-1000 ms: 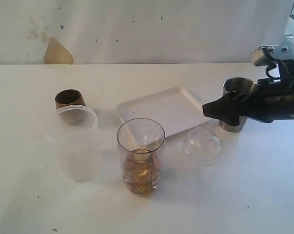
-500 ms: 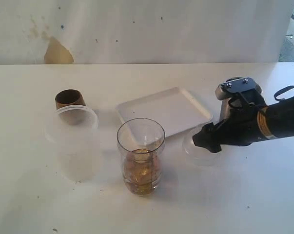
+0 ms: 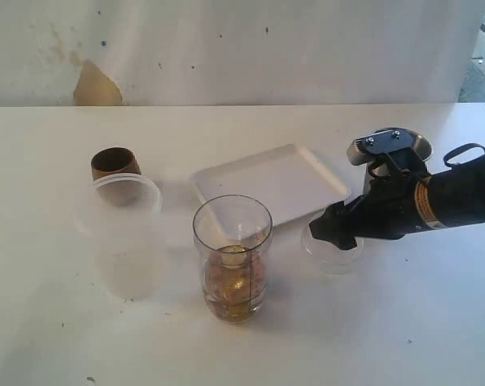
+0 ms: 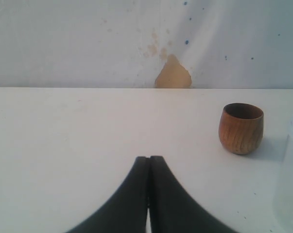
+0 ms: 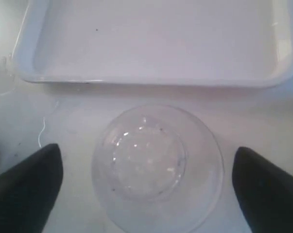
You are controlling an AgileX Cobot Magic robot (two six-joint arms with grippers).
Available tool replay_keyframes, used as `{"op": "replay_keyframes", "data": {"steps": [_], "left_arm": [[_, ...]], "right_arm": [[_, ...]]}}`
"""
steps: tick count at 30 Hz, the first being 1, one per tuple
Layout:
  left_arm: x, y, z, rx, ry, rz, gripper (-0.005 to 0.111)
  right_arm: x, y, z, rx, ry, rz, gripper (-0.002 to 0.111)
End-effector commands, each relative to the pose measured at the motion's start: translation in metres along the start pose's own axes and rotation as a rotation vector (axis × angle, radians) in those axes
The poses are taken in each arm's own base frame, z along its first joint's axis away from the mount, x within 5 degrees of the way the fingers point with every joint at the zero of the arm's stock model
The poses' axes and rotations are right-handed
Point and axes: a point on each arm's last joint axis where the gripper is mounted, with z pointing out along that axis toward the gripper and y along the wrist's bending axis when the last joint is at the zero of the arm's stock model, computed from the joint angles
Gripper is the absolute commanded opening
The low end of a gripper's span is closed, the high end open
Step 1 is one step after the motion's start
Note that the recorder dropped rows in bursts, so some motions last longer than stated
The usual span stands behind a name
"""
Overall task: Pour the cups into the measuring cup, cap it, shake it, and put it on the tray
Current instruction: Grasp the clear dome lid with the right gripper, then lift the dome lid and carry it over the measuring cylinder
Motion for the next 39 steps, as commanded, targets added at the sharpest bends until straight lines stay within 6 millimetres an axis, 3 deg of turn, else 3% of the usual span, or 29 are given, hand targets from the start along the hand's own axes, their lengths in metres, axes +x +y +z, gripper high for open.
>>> {"op": "replay_keyframes", "data": {"steps": [1,3,6,8,12,16,19,24,28,32,39], "left_arm": [[0.001,0.000,0.000,0.001,-0.003,-0.002,0.000],[0.001,0.000,0.000,0.001,-0.003,-0.002,0.000],[0.001,0.000,0.000,0.001,-0.003,-0.002,0.000],[0.001,0.000,0.000,0.001,-0.003,-0.002,0.000],[0.001,0.000,0.000,0.001,-0.003,-0.002,0.000],[0.001,0.000,0.000,0.001,-0.003,-0.002,0.000],[0.001,0.000,0.000,0.001,-0.003,-0.002,0.000],[0.001,0.000,0.000,0.001,-0.003,-0.002,0.000],[0.001,0.000,0.000,0.001,-0.003,-0.002,0.000],[0.001,0.000,0.000,0.001,-0.003,-0.002,0.000],[0.001,0.000,0.000,0.001,-0.003,-0.002,0.000]], "right_arm": [[-0.003,0.000,0.000,-0.003,-0.012,-0.007,0.072],[-0.003,0.000,0.000,-0.005,-0.012,-0.007,0.057],[-0.004,0.002,-0.001,-0.024,-0.017,-0.008,0.017],[-0.004,0.007,-0.001,-0.082,-0.022,-0.012,0.000],[-0.013,0.018,-0.015,-0.139,-0.057,-0.053,0.000],[-0.034,0.031,-0.055,-0.096,-0.150,0.005,0.000],[-0.050,0.052,-0.097,-0.139,-0.266,0.048,0.000],[-0.058,0.072,-0.137,-0.158,-0.378,0.010,0.000],[-0.056,0.096,-0.160,-0.308,-0.397,-0.017,0.000],[-0.047,0.108,-0.167,-0.398,-0.373,-0.019,0.000],[-0.031,0.107,-0.157,-0.409,-0.329,-0.002,0.000]]}}
